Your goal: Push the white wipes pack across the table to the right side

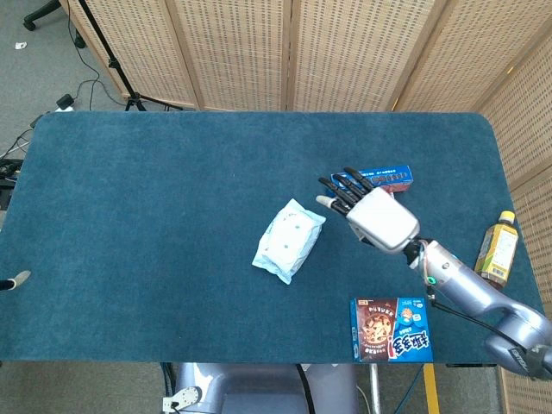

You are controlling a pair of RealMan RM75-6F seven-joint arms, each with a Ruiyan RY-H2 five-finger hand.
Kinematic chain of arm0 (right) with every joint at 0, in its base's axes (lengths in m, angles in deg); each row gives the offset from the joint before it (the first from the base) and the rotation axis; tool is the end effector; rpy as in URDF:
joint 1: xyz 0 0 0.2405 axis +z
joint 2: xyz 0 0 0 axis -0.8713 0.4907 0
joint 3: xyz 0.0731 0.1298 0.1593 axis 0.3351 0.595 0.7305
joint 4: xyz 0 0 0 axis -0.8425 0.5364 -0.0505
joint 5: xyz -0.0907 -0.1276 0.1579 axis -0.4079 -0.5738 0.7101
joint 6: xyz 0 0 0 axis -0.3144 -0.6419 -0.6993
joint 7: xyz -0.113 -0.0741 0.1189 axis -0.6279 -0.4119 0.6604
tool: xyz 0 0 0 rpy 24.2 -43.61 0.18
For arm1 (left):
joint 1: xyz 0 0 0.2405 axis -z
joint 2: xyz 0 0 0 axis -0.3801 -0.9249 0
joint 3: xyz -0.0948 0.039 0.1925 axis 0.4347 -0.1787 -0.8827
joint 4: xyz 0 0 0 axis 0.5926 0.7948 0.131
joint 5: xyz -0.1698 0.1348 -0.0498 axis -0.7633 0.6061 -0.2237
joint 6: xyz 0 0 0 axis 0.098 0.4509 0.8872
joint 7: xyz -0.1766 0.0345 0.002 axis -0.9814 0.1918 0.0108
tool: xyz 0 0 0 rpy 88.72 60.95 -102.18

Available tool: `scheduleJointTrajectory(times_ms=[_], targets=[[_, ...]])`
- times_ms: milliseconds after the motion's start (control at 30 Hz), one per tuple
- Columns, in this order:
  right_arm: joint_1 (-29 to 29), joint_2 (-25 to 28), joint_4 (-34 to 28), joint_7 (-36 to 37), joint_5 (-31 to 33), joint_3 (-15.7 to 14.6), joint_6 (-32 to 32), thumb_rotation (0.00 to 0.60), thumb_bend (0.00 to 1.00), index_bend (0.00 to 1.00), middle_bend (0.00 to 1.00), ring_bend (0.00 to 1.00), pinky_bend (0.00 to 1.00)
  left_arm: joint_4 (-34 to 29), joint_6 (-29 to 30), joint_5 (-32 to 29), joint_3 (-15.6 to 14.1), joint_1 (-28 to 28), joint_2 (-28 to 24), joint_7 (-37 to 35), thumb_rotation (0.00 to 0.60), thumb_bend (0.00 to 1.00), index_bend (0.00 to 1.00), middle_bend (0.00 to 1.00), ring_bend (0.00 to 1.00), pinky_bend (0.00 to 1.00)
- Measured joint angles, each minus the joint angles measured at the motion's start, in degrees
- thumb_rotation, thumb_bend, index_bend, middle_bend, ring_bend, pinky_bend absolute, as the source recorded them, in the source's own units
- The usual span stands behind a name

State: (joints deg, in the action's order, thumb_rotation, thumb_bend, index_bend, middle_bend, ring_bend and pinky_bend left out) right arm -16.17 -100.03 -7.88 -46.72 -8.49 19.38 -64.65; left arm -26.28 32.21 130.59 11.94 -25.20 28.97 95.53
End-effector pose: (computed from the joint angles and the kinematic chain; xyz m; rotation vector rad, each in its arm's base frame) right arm -0.0631 -0.3674 0.0896 2.1519 -0.3605 0.9879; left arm -0.2899 0.2658 0.1814 -1.1992 -1.0230 -0.7874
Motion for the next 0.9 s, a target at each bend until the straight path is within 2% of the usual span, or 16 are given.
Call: scheduleJointTrajectory(times_ms=[200, 367, 500, 667, 900], targets=[[8.10, -6.26, 1.40, -2.48, 3.95, 0.83, 8.58, 0.600, 1.00, 0.19, 0.04, 0.00, 0.04, 0.52, 0.58, -2.17, -2.19, 2.16, -0.90, -1.28, 0.600, 0.00, 0.00, 0.00, 0.00, 0.00], [14.28, -11.96, 3.19, -9.01, 8.50, 1.43, 14.10, 0.600, 1.00, 0.21, 0.07, 0.00, 0.05, 1.10, 1.16, -3.34, -4.10, 3.75, -1.54, -2.69, 0.600, 0.00, 0.00, 0.00, 0.00, 0.00], [17.24, -16.73, 6.28, -14.39, 13.11, 1.68, 16.59, 0.600, 1.00, 0.21, 0.10, 0.00, 0.07, 1.39, 1.72, -4.04, -5.46, 4.78, -1.89, -3.31, 0.600, 0.00, 0.00, 0.00, 0.00, 0.00], [21.22, -23.63, 12.33, -20.48, 22.72, 1.62, 18.60, 0.600, 1.00, 0.25, 0.15, 0.05, 0.14, 1.66, 2.43, -4.89, -6.97, 5.96, -2.33, -4.25, 0.600, 0.00, 0.00, 0.00, 0.00, 0.00], [26.56, -30.63, 17.98, -29.05, 33.69, -1.23, 19.71, 0.600, 1.00, 0.27, 0.18, 0.07, 0.15, 2.16, 2.67, -6.04, -8.70, 7.62, -2.56, -4.75, 0.600, 0.00, 0.00, 0.00, 0.00, 0.00]])
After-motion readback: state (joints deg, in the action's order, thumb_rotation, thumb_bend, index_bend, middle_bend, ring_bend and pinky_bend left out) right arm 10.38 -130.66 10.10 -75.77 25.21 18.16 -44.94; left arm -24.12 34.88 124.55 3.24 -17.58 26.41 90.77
